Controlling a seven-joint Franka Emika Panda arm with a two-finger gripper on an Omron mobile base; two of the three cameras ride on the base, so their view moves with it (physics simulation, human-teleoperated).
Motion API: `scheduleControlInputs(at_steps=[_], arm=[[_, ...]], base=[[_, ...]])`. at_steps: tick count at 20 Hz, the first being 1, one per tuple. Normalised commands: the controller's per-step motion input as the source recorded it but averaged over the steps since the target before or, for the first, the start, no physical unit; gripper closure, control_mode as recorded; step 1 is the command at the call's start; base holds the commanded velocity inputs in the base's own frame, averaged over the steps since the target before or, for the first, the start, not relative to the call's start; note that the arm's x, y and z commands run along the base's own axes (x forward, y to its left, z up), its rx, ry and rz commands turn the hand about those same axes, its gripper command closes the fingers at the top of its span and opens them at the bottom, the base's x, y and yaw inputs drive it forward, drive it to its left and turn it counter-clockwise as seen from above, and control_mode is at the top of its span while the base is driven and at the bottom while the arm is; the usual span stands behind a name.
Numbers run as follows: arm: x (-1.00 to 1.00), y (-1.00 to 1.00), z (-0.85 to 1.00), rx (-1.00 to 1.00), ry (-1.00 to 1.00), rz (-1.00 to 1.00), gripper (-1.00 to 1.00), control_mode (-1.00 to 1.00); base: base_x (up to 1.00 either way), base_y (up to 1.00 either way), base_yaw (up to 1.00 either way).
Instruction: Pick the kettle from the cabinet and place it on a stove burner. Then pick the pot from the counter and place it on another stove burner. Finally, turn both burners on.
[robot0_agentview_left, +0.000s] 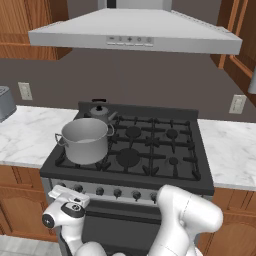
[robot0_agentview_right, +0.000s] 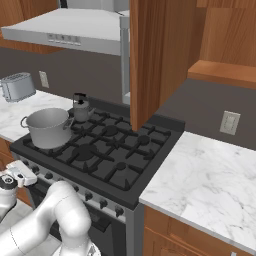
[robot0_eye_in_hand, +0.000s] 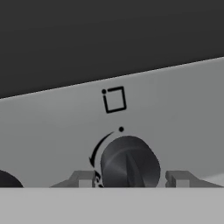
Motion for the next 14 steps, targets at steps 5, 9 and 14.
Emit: scheduleControlInputs(at_steps=[5, 9, 14], arm=[[0.00, 0.00, 0.00, -0.25, 0.00, -0.01, 1.00, -1.00], [0.00, 0.00, 0.04, -0.28, 0.00, -0.03, 1.00, -1.00], [0.00, 0.00, 0.09, -0.31, 0.00, -0.02, 1.00, -1.00]], base=[[0.00, 0.00, 0.00], [0.00, 0.00, 0.00], [0.00, 0.00, 0.00]])
